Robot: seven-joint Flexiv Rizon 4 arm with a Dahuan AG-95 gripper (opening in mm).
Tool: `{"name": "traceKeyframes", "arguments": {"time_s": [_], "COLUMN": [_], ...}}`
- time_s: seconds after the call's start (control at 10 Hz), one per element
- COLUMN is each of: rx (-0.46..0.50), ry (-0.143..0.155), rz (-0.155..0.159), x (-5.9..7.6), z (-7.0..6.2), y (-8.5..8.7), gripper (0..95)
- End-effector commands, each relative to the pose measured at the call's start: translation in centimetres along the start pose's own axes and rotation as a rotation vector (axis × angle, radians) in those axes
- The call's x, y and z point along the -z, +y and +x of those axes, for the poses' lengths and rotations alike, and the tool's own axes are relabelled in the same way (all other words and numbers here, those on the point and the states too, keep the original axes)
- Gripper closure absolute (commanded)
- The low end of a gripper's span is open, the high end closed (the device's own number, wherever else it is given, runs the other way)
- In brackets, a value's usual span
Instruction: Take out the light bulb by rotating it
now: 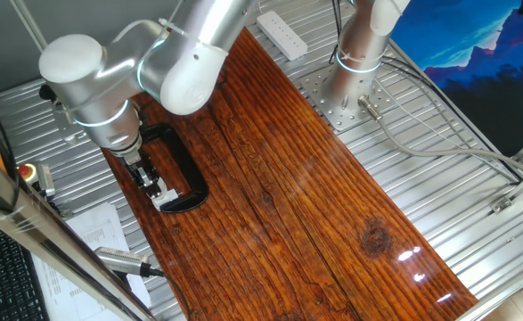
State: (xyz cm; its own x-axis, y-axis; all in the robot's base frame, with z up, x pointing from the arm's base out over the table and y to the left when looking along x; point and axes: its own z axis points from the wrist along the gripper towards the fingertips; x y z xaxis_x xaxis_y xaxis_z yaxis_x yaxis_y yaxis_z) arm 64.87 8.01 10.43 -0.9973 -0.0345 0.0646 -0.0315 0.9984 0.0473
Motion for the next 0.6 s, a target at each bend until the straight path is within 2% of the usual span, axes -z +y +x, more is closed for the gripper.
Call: {"name": "traceKeyframes", "arguments": {"time_s": [0.1, 0.3, 0.4, 0.6], "rx": [0.052, 0.086, 0.101, 0.119], "ry": [0.0, 0.009, 0.015, 0.016], "rz": [0.038, 0.017, -0.004, 0.0], "x": [-0.07, -0.07, -0.03, -0.04], "z": [0.01, 0.03, 0.02, 0.02], "y": [0.08, 0.07, 0.01, 0.01], "gripper": [95.0, 95.0, 95.0, 95.0]}}
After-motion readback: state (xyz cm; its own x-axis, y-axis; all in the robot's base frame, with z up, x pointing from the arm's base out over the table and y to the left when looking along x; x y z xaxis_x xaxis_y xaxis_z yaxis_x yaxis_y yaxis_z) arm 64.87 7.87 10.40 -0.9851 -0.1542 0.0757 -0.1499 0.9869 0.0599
